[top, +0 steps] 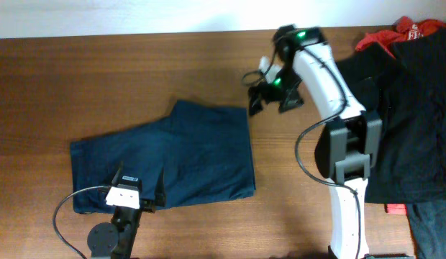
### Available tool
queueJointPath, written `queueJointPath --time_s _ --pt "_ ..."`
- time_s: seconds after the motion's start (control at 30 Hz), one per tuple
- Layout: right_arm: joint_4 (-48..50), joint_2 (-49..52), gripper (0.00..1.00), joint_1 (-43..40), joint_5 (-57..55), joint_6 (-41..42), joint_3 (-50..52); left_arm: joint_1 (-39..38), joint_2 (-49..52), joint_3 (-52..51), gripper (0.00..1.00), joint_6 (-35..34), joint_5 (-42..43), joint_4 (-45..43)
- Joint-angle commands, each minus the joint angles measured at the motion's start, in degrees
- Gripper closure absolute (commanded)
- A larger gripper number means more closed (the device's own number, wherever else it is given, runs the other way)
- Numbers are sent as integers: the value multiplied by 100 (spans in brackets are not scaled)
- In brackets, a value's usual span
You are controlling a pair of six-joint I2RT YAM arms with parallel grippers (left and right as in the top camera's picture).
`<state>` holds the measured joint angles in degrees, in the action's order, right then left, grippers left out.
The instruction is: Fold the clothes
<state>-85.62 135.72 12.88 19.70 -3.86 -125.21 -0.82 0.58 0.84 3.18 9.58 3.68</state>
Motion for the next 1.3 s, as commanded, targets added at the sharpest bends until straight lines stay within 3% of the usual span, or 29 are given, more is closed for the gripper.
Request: queueJointPath --time_s 0.0,0.23,0.27,0.3,0.33,0.43,0.57,0.7,0.77,0.83,0.87,1.0,1.17,1.27 --pt "470 -42 2 306 87 -17 850 24 -24 -31 1 -35 0 7" --pt "1370 -39 9 861 546 184 2188 24 -24 -31 1 -35 0 4" --pt "1462 -39 16 898 542 317 2264 24 -24 -31 1 -35 0 7" --pt "1528 -39 50 918 538 393 2284 24 -24 -31 1 -35 0 7" --pt "1585 -39 73 922 535 398 2284 24 -24 -33 1 -35 0 7" --pt "1690 -42 96 881 -140 782 2201 24 -24 -31 1 -35 0 7" --pt "1102 -46 96 188 -1231 1141 1397 24 -24 -31 1 -35 0 4" --pt "372 -46 96 -1029 -1320 1384 396 24 -24 -33 1 -35 0 4" --pt "44 -46 86 -1340 -1309 1314 431 24 -24 -31 1 -35 0 4" --pt "-365 -46 49 -1342 -1311 1314 431 24 -24 -31 1 -35 0 7" --pt "-492 -46 45 -1311 -1314 1314 431 24 -24 -33 1 -35 0 7" --pt "-525 -348 39 -1257 -1462 1318 398 24 -24 -31 1 17 -164 -293" --pt "-435 -1716 34 -1137 -1416 1316 223 24 -22 13 1 -157 1379 -1266" --pt "-407 -2225 34 -767 -1419 1316 223 24 293 682 1 -234 1355 -723"
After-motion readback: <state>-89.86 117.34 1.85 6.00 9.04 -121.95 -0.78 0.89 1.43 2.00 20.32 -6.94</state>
